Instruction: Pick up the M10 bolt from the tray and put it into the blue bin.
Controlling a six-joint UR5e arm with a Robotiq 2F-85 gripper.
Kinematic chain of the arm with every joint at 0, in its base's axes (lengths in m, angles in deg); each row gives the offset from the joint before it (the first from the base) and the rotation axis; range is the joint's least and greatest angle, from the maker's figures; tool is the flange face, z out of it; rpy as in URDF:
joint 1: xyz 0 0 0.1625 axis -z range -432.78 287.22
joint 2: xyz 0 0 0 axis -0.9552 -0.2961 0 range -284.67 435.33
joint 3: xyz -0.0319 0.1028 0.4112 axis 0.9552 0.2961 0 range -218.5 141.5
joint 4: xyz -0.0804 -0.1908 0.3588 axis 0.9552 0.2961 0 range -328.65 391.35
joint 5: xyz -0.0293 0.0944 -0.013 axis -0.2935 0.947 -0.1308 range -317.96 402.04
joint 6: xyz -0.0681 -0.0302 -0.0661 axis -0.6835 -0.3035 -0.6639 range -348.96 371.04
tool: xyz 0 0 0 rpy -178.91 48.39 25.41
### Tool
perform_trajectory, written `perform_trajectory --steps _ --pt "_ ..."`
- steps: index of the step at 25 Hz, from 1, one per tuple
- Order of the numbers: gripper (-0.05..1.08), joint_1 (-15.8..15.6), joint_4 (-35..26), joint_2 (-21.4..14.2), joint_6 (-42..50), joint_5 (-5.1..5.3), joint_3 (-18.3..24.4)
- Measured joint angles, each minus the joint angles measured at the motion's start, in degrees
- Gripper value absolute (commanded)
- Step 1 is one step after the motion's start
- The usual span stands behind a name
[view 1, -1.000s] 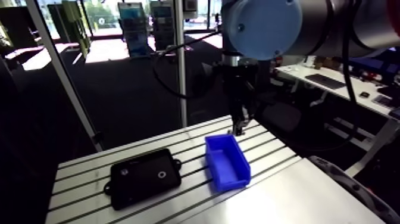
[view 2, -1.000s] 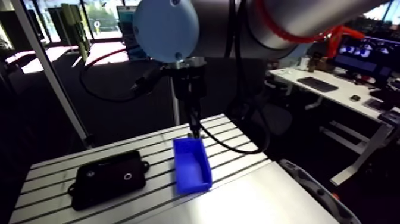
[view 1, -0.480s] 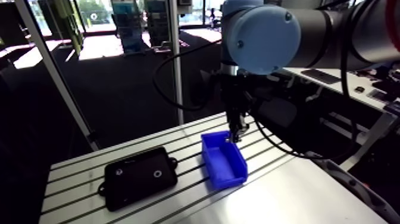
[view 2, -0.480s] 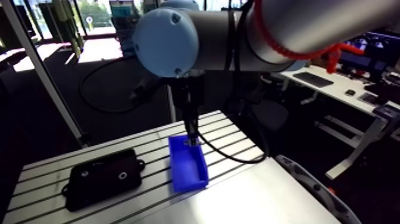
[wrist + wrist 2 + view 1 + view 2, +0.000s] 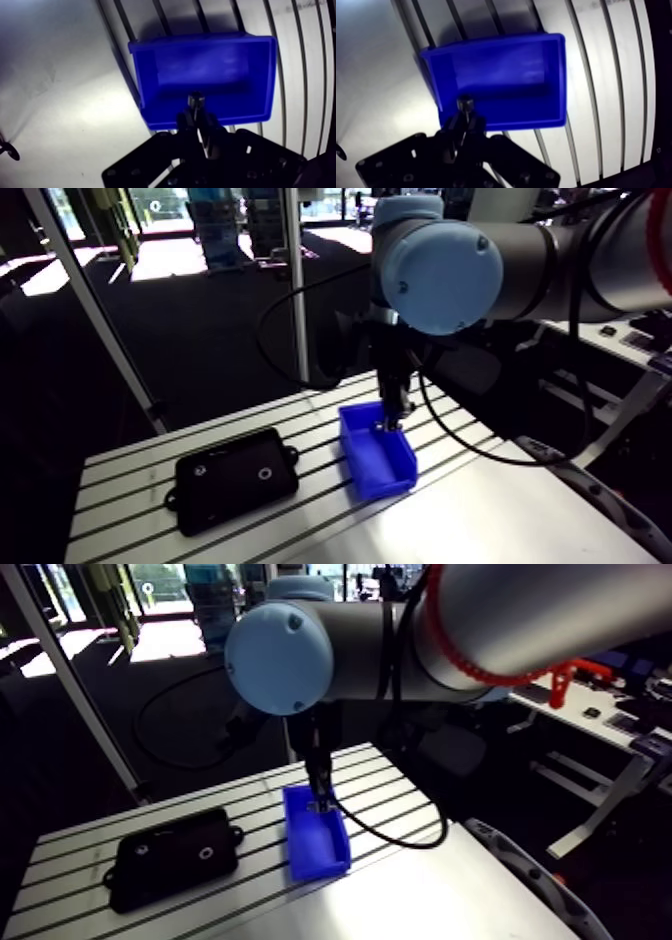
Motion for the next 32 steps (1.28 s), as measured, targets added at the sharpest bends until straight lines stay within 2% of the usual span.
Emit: perform_trajectory --steps 17,32 --pt "0.99 -0.8 5.9 5.4 0.3 -0.35 -1.5" --pt "0.98 -1.4 10.0 7.1 0.1 -0.54 -4.4"
